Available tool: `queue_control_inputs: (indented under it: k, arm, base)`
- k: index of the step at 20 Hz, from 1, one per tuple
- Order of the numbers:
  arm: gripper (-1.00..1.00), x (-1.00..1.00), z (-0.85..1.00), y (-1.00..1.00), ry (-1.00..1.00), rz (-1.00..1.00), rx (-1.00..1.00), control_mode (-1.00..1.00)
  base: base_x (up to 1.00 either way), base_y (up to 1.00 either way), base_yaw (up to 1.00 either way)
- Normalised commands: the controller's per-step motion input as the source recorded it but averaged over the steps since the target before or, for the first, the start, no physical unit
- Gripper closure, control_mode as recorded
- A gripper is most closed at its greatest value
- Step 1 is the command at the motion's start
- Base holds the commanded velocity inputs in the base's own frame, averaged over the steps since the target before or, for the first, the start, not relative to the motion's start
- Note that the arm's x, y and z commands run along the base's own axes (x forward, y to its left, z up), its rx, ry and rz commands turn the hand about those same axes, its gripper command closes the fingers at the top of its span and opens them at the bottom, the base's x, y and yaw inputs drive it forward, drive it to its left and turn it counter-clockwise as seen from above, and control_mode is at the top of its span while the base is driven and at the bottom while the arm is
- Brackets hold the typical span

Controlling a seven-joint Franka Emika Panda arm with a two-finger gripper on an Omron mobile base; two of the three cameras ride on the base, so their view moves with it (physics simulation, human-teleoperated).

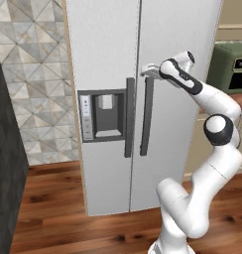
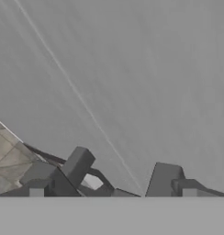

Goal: Pick up the frozen chicken drumstick from the freezer, place it on any shelf in the fridge, and close the fridge and freezer doors when done.

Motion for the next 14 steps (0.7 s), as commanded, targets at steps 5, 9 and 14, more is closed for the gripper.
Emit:
queue_control_inputs:
  k: [5, 9, 14]
  arm:
    - [-1.0, 0.0, -0.11, 0.85, 0.0, -0.01, -0.18, -1.0]
    - [-1.0, 0.1, -0.22, 0.89, 0.0, -0.01, -0.16, -1.0]
    - [-1.0, 0.29, -0.33, 0.97, 0.0, -0.03, -0.15, -1.0]
  base:
    - [0.0, 0.0, 0.0]
    - [0.0, 0.0, 0.0]
    - [0.0, 0.0, 0.0]
